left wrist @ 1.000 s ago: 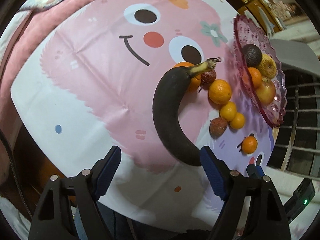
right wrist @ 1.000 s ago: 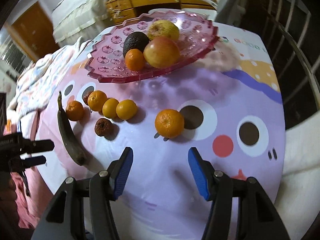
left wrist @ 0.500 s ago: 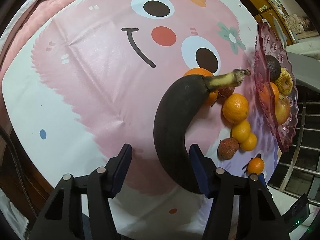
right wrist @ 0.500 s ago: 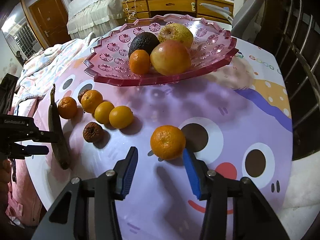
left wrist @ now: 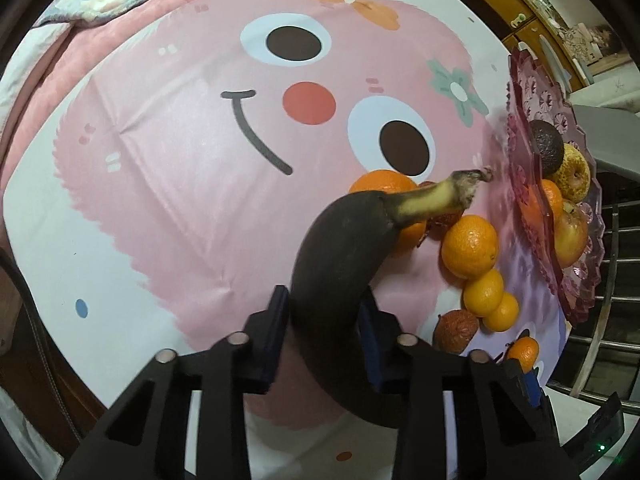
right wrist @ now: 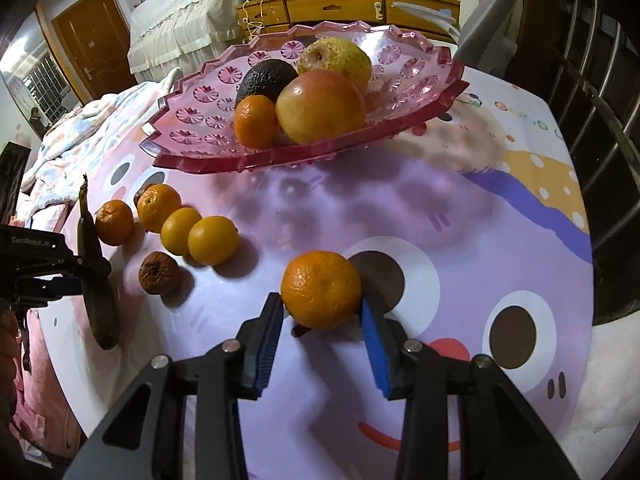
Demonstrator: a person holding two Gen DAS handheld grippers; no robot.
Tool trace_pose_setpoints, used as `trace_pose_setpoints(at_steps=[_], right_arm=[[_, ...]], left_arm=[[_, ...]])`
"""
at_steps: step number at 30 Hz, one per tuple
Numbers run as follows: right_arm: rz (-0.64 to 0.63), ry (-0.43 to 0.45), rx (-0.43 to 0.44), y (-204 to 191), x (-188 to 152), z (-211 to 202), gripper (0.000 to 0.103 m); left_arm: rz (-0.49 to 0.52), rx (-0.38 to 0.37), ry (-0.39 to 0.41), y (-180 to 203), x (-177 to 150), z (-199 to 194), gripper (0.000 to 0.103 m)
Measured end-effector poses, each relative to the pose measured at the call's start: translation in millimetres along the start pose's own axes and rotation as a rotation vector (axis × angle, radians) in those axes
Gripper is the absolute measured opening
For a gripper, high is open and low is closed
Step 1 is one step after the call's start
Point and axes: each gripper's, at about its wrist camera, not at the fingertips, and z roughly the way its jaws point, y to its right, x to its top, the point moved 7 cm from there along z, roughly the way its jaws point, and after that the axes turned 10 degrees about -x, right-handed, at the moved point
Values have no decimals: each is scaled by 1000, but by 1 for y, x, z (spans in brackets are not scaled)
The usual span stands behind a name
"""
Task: Organize fruits
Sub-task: 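Close the left tool around the dark banana while the right tool approaches a mandarin orange, then carry the banana and orange over the pink bowl and open both tools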
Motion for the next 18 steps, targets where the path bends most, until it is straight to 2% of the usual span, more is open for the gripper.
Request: trace_pose_setpoints(at_steps=[9,18], right_arm=[[2,4,9,0,0,0,38],[-4,45,11,-5,3,-21,38]], left_arm=[[34,-13,31,1,2,-4,28],[140,-15,132,8,1,-33,26]])
